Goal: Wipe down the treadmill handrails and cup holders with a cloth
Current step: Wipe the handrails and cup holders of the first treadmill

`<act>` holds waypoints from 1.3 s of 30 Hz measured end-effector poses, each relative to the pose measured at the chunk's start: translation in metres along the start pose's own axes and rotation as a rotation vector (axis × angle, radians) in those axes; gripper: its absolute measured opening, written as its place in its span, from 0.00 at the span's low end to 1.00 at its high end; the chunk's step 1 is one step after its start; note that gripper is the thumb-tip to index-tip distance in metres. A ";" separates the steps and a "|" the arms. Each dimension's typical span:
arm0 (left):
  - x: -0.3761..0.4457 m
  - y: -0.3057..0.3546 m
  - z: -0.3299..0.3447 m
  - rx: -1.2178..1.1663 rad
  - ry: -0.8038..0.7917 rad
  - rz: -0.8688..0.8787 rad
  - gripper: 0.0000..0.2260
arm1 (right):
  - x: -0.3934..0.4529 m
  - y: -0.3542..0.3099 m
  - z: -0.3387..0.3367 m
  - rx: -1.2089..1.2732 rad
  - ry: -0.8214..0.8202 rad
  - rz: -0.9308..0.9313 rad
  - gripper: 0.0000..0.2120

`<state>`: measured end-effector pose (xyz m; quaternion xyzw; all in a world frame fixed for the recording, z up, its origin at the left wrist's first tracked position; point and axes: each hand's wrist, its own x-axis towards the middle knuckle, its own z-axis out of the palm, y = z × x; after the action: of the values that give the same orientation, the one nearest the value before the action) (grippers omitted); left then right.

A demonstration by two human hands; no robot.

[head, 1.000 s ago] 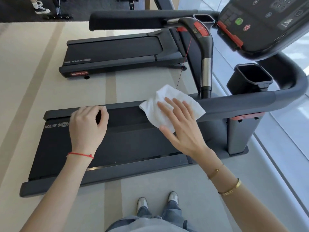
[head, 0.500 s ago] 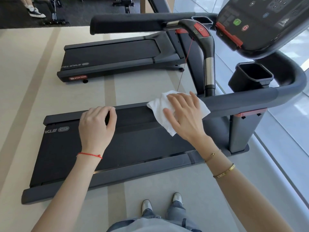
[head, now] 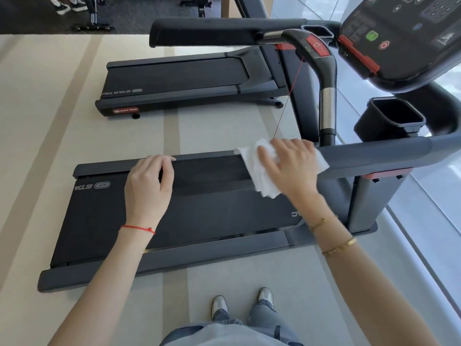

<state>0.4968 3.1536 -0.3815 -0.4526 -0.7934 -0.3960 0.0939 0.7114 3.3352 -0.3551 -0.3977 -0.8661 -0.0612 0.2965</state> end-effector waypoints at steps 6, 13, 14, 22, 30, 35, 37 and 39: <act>0.000 0.001 0.001 0.025 -0.020 -0.001 0.13 | 0.050 -0.022 0.013 0.013 -0.547 0.121 0.26; 0.001 0.005 0.000 0.009 -0.001 -0.052 0.14 | 0.060 -0.132 0.038 0.128 -0.748 -0.215 0.35; 0.001 0.005 -0.001 -0.008 0.006 -0.062 0.14 | 0.054 -0.133 0.036 0.135 -0.669 -0.229 0.35; 0.001 0.000 0.001 -0.024 0.014 -0.044 0.15 | 0.029 -0.053 0.006 0.035 -0.386 -0.143 0.29; 0.002 -0.004 0.003 0.001 0.024 -0.012 0.15 | 0.063 -0.045 0.014 0.028 -0.740 -0.017 0.30; 0.001 -0.003 0.002 -0.007 0.013 -0.009 0.15 | 0.030 -0.110 0.025 0.101 -0.336 -0.122 0.30; -0.001 -0.003 0.002 -0.019 0.008 -0.012 0.15 | 0.007 -0.107 0.026 0.160 -0.041 -0.180 0.27; -0.001 -0.003 0.002 -0.031 0.003 -0.025 0.15 | -0.020 -0.087 0.033 0.203 0.100 -0.270 0.24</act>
<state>0.4957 3.1534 -0.3845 -0.4436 -0.7927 -0.4099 0.0832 0.6427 3.2744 -0.3825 -0.2421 -0.8976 -0.0323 0.3670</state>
